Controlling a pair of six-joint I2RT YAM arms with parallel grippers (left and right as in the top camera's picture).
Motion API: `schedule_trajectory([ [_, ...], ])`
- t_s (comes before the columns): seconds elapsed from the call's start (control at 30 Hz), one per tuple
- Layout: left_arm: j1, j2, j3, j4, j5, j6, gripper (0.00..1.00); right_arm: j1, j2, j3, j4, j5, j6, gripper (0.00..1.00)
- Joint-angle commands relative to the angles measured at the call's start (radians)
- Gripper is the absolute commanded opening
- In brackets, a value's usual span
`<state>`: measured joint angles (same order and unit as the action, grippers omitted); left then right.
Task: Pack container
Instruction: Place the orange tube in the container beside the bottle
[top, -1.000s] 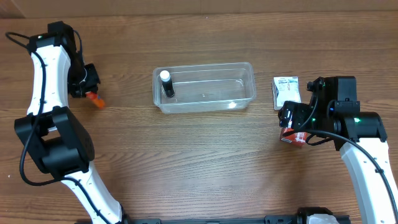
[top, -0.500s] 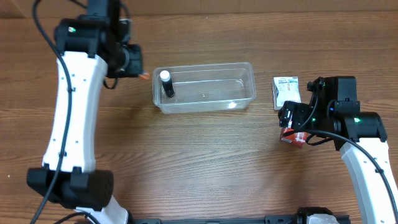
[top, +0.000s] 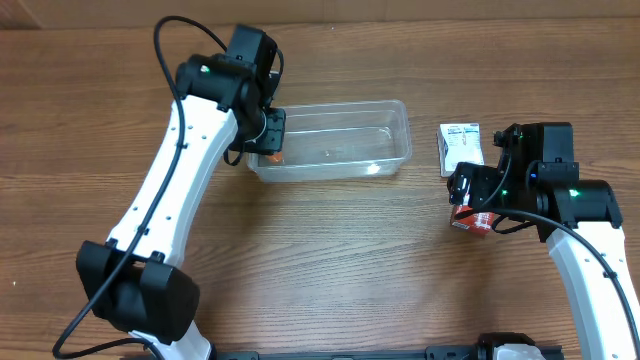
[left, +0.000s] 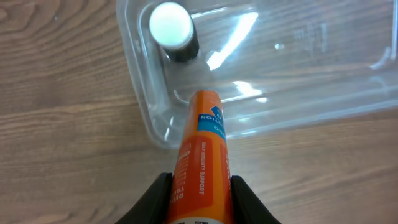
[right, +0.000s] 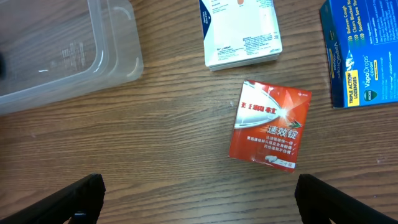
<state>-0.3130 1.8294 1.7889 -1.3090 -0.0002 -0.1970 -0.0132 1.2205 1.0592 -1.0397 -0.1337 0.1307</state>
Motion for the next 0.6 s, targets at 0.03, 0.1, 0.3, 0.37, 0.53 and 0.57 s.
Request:
schedule_trajectory([
  [0.03, 0.0, 0.006, -0.081, 0.09, -0.064, -0.028, 0.09, -0.004, -0.006, 0.027, 0.005, -0.003, 0.0, 1.0],
  [0.1, 0.0, 0.029, -0.105, 0.124, -0.063, -0.028, 0.09, -0.004, -0.006, 0.027, 0.005, -0.003, 0.0, 1.0],
  [0.3, 0.0, 0.143, -0.105, 0.133, -0.058, -0.028, 0.1, -0.004, -0.006, 0.027, 0.004, -0.003, 0.0, 1.0],
  [0.37, 0.0, 0.175, -0.105, 0.134, -0.057, -0.028, 0.11, -0.004, -0.006, 0.027, 0.004, -0.003, 0.0, 1.0],
  [0.53, 0.002, 0.198, -0.105, 0.135, -0.055, -0.027, 0.22, -0.004, -0.006, 0.027, 0.004, -0.003, 0.0, 1.0],
  [0.57, 0.003, 0.198, -0.104, 0.135, -0.055, -0.027, 0.32, -0.004, -0.006, 0.027, 0.004, -0.003, 0.0, 1.0],
])
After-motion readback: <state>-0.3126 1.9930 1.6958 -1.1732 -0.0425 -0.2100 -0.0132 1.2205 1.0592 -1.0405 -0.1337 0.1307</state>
